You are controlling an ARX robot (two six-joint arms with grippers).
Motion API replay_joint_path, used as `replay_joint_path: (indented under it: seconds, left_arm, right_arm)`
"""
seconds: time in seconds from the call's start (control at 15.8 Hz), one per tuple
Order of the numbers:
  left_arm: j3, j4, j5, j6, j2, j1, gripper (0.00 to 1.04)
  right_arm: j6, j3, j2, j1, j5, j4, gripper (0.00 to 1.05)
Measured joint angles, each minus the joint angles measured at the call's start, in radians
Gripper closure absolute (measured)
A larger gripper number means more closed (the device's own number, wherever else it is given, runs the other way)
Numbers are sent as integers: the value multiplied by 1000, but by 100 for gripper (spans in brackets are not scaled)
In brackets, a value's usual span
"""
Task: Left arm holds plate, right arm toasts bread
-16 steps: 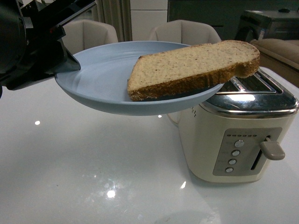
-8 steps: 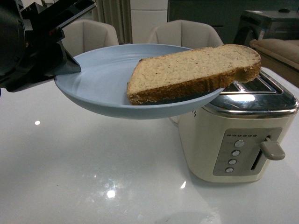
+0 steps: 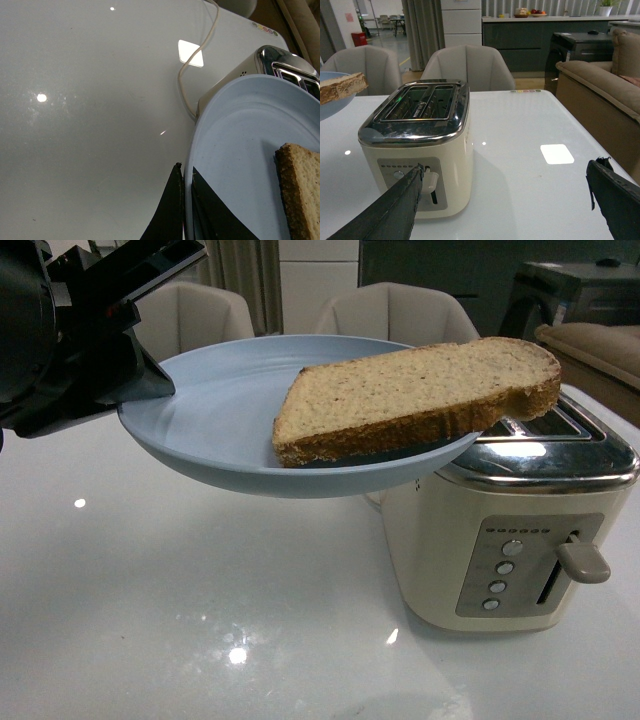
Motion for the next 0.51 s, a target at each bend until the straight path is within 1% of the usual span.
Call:
replay_joint_path:
  seconds: [0.32, 0.38, 0.44, 0.51]
  left_arm:
    - [0, 0, 0, 0, 0, 0, 102]
    - [0, 0, 0, 0, 0, 0, 102]
    - [0, 0, 0, 0, 0, 0, 102]
    - [0, 0, 0, 0, 0, 0, 102]
  right_arm:
    - [0, 0, 0, 0, 0, 0, 6]
    - [14, 30, 25, 25, 72, -106, 6]
    - [28, 87, 156, 74, 190, -170, 6]
    - [23, 148, 268, 78, 231, -111, 6]
